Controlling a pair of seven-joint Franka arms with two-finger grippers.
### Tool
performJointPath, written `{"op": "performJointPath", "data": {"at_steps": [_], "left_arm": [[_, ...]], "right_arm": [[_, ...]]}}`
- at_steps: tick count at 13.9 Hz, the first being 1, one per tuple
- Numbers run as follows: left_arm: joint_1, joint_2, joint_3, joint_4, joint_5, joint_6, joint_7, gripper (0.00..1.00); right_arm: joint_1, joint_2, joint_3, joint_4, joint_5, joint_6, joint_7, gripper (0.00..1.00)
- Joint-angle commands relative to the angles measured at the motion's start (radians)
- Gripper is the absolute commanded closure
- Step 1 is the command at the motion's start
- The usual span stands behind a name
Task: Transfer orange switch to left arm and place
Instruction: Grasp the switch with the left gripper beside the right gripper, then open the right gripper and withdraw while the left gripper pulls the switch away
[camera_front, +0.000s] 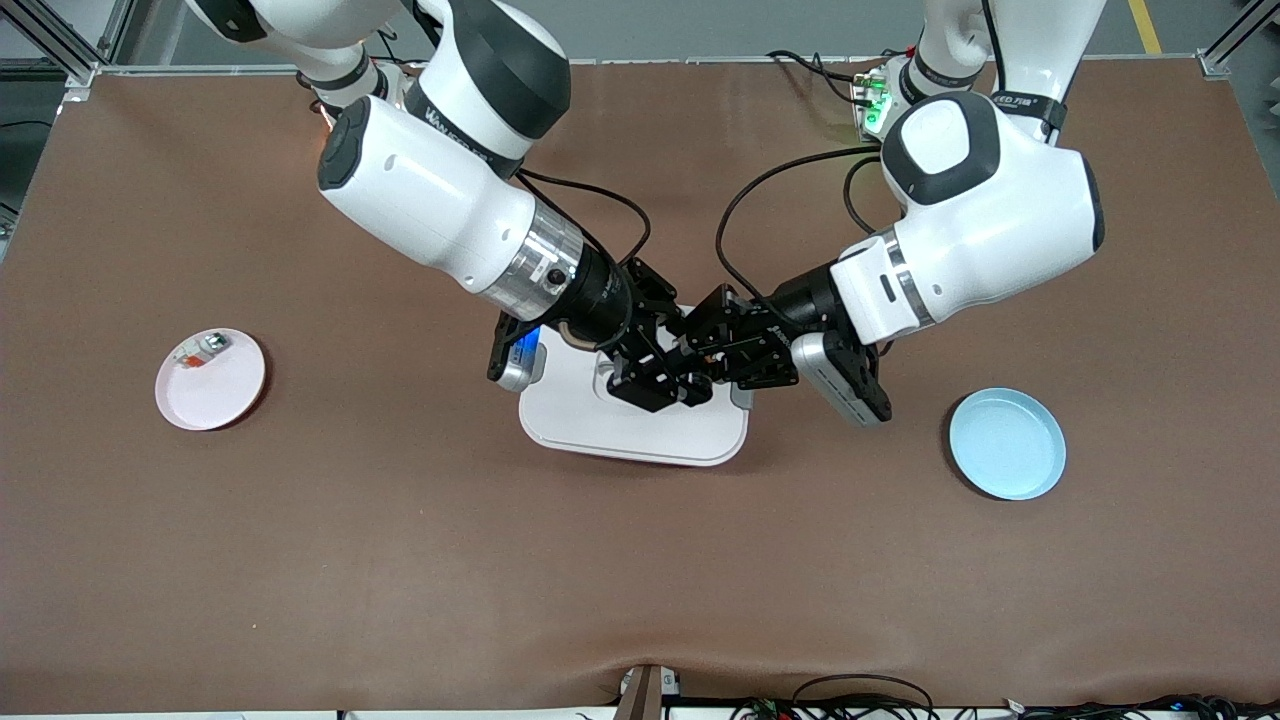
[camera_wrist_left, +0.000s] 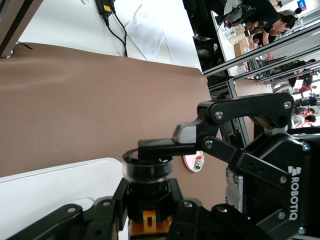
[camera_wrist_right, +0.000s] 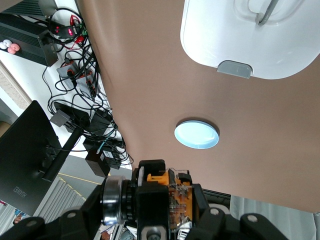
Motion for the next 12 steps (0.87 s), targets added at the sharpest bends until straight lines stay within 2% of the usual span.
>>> {"op": "performJointPath", "data": {"at_steps": [1,5,9,12], "left_arm": [[0.004,0.012,0.004,0.000,-0.018,0.008,0.041,0.94],[0.005,0.011,0.004,-0.003,-0.010,0.008,0.043,0.94],[0.021,-0.005,0.004,-0.013,-0.009,-0.006,0.035,0.93],[0.053,-0.026,0.010,-0.026,0.007,-0.078,0.034,0.94]], "right_arm": [[-0.006,0.009,0.002,0.046,0.019,-0.017,0.031,0.00],[-0.026,0.008,0.000,0.046,0.018,-0.057,-0.006,0.00],[-0.098,-0.009,0.000,0.048,0.018,-0.217,-0.133,0.00],[-0.157,-0.034,0.000,0.046,0.018,-0.357,-0.260,0.00]]}}
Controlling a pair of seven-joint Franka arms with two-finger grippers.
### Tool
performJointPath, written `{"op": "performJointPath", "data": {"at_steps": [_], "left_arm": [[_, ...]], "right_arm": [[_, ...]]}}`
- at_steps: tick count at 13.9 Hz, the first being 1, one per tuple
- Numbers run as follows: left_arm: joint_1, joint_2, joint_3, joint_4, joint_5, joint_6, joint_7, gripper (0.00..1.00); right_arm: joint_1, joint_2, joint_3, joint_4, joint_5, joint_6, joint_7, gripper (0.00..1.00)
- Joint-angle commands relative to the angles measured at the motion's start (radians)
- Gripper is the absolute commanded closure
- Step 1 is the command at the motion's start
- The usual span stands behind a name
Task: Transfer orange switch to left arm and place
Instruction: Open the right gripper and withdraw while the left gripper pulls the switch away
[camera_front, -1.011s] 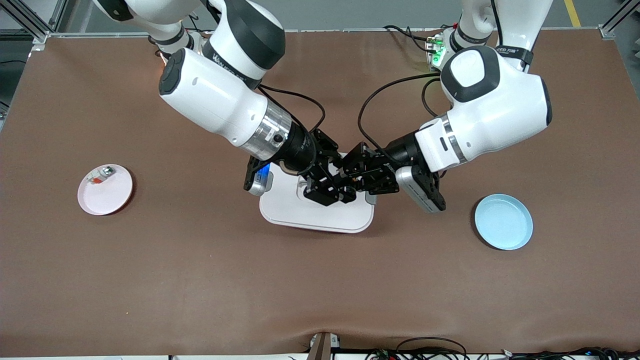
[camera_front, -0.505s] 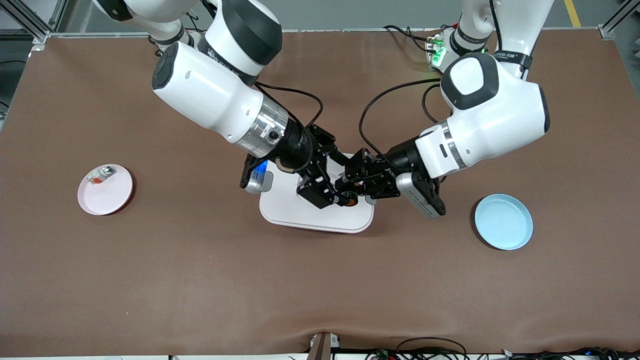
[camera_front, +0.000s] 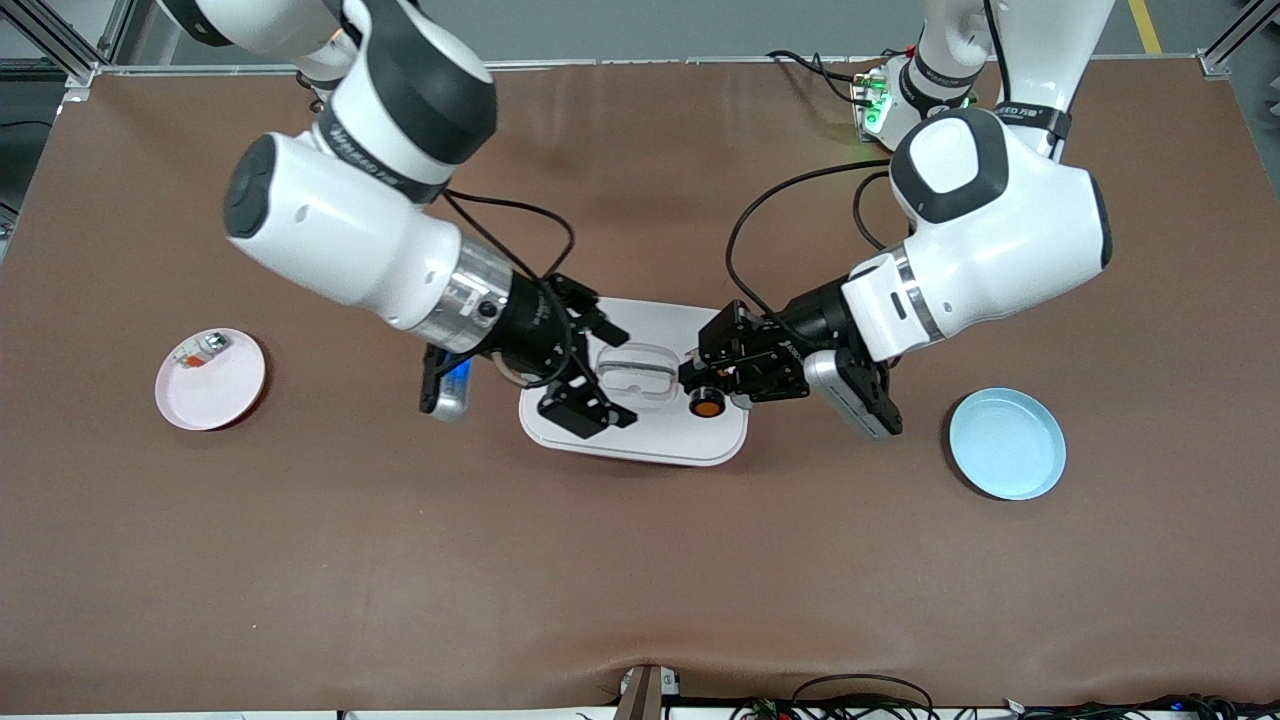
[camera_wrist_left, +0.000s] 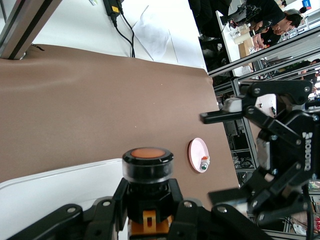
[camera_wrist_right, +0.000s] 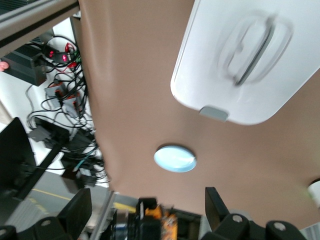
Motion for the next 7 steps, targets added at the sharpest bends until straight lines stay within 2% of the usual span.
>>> {"op": "performJointPath", "data": {"at_steps": [1,7], "left_arm": [[0.037,-0.043,0.002,-0.026,0.041,-0.092,0.012,0.93],[0.125,-0.109,0.004,-0.027,0.228,-0.311,0.002,0.93]], "right_arm": [[-0.059,-0.033,0.008,-0.002,0.018,-0.120,-0.135,0.00],[-0.183,-0.054,0.004,-0.002,0.010,-0.360,-0.438,0.00]]}}
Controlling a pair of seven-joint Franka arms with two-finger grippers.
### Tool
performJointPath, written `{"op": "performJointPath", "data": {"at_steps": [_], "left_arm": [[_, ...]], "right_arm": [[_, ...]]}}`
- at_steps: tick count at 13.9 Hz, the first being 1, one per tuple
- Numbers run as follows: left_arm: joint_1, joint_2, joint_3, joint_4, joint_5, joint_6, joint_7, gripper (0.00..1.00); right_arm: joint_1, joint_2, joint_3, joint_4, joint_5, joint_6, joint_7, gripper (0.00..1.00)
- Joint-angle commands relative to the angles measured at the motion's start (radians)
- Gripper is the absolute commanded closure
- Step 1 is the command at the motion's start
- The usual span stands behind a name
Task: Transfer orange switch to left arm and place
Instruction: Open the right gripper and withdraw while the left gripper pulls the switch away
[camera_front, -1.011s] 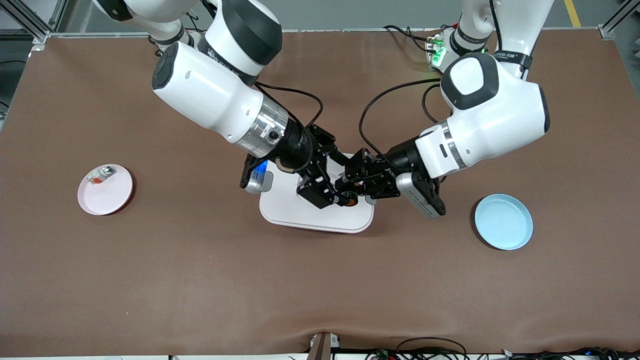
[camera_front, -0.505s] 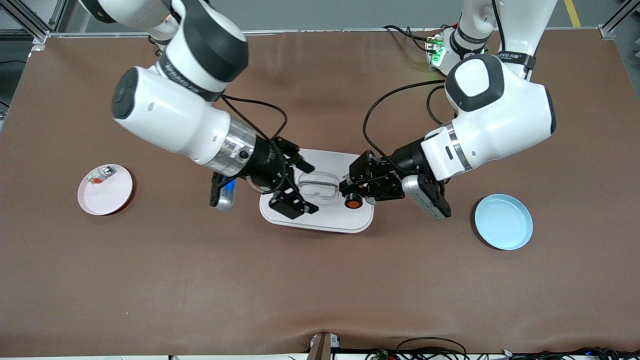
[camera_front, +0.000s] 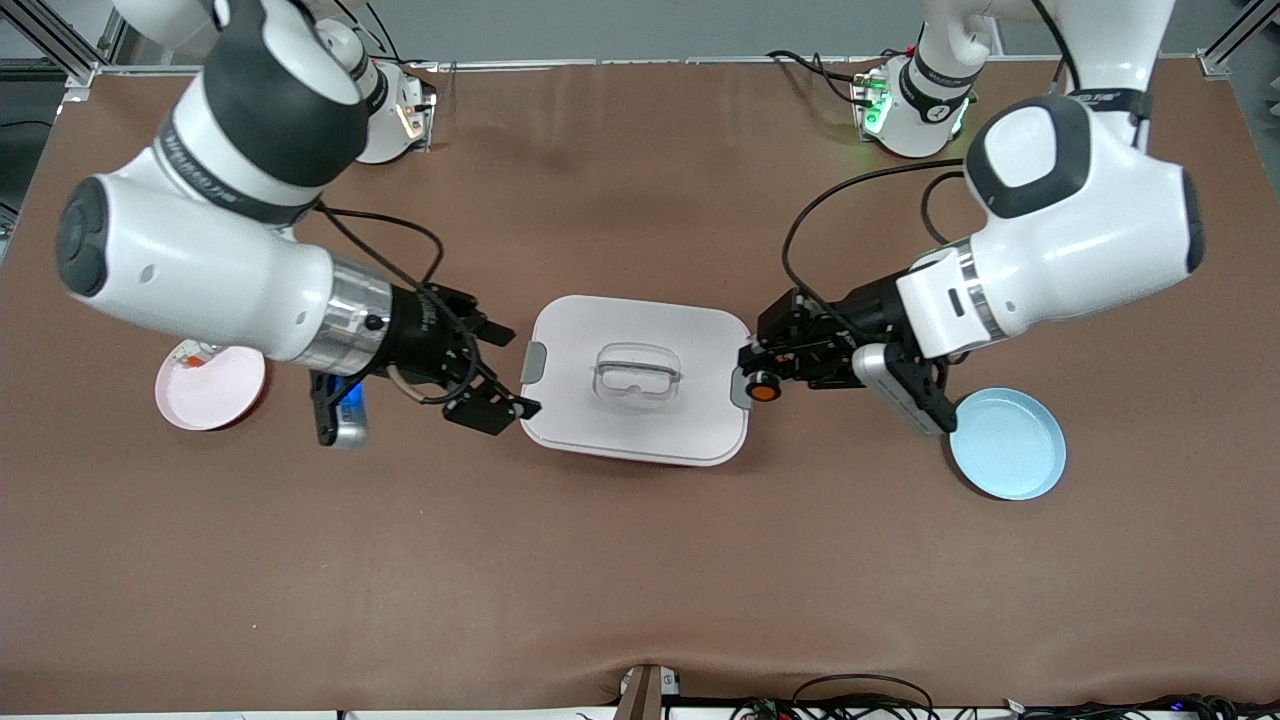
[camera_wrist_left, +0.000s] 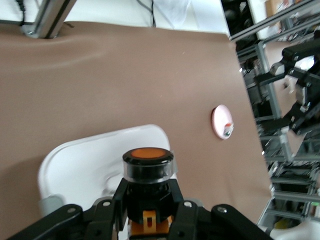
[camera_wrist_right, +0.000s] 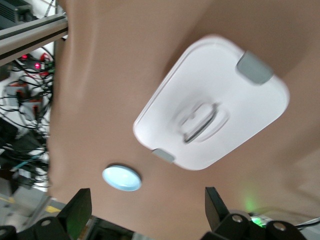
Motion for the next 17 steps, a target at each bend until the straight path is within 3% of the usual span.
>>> {"op": "performJointPath", "data": {"at_steps": [1,4,8,13,17], "left_arm": [[0.034,-0.059,0.003,-0.027,0.082,-0.104,-0.015,0.93],[0.056,-0.089,0.004,-0.027,0.208,-0.169,-0.050,0.93],[0.065,-0.124,0.009,-0.026,0.372,-0.247,-0.099,0.93],[0.140,-0.130,0.009,-0.026,0.464,-0.342,-0.096,0.93],[0.200,-0.127,0.009,-0.035,0.527,-0.392,-0.086,0.93]], "right_arm": [[-0.069,-0.025,0.005,-0.004,0.008,-0.112,-0.152,0.00],[-0.155,-0.024,-0.003,-0.006,-0.043,-0.219,-0.351,0.00],[-0.216,-0.024,-0.006,-0.006,-0.256,-0.356,-0.708,0.00],[-0.288,-0.025,-0.004,-0.006,-0.465,-0.472,-1.167,0.00],[-0.333,-0.027,-0.004,-0.007,-0.510,-0.506,-1.283,0.00]]}}
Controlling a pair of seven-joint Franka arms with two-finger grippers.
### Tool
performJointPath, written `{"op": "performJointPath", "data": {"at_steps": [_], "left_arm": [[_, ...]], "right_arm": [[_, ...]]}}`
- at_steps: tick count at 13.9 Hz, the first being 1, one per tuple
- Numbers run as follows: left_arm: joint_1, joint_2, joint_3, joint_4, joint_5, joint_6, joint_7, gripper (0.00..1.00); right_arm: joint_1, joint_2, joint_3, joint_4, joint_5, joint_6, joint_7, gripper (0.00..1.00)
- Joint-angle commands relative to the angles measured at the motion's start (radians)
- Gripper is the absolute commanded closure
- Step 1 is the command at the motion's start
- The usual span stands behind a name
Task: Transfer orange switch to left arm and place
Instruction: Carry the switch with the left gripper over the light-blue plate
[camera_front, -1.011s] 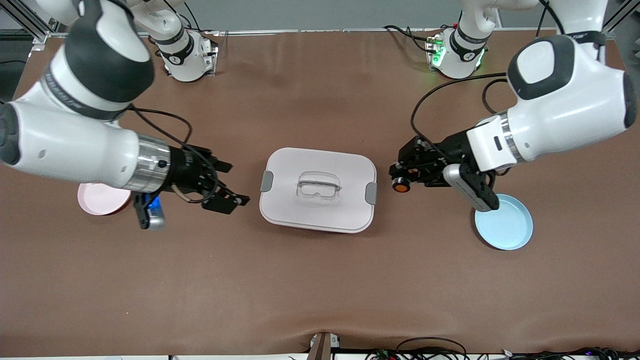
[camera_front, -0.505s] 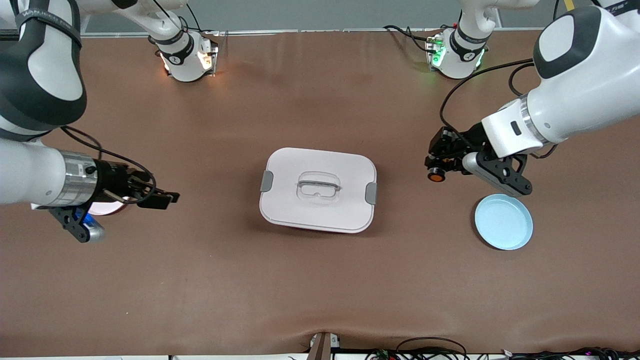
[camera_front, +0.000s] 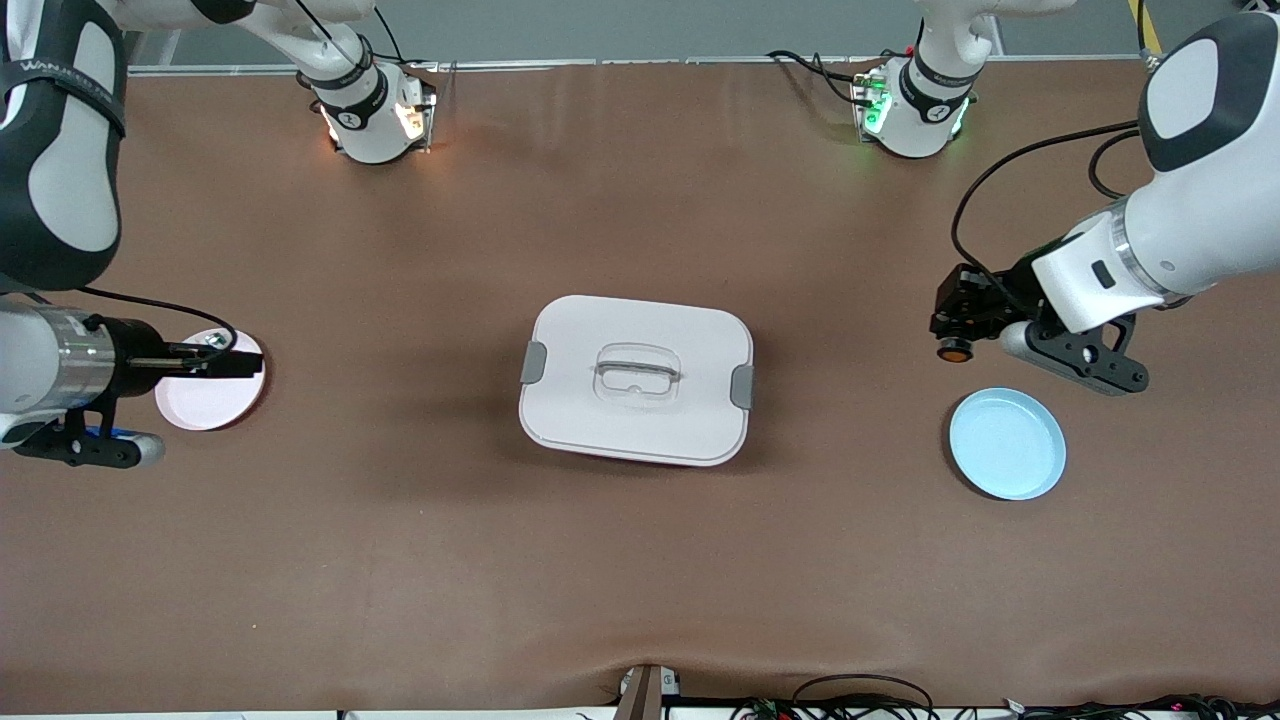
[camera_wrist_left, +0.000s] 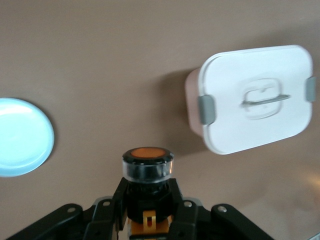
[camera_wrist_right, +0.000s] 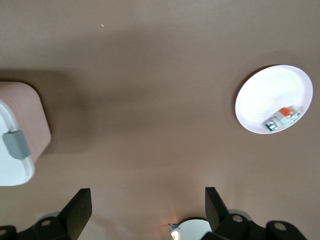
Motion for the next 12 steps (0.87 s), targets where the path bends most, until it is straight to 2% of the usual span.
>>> {"op": "performJointPath", "data": {"at_steps": [1,2,5,8,12], "left_arm": [[0.052,-0.021,-0.002,-0.026,0.031,-0.031,0.012,0.93],[0.064,-0.019,-0.002,-0.031,0.067,-0.031,0.019,0.93],[0.086,-0.018,-0.002,-0.047,0.179,-0.031,0.053,0.93],[0.138,-0.010,-0.002,-0.067,0.200,-0.031,0.124,0.93],[0.161,0.024,-0.002,-0.067,0.269,-0.020,0.125,0.93]], "right_arm": [[-0.024,-0.014,0.013,-0.005,-0.075,-0.012,-0.088,0.00],[-0.024,-0.012,0.015,-0.005,-0.115,-0.007,-0.125,0.00],[-0.055,-0.011,0.016,-0.005,-0.121,0.000,-0.150,0.00],[-0.088,-0.011,0.018,-0.013,-0.112,0.000,-0.138,0.00],[-0.084,-0.017,0.015,-0.013,-0.120,0.002,-0.134,0.00]]}}
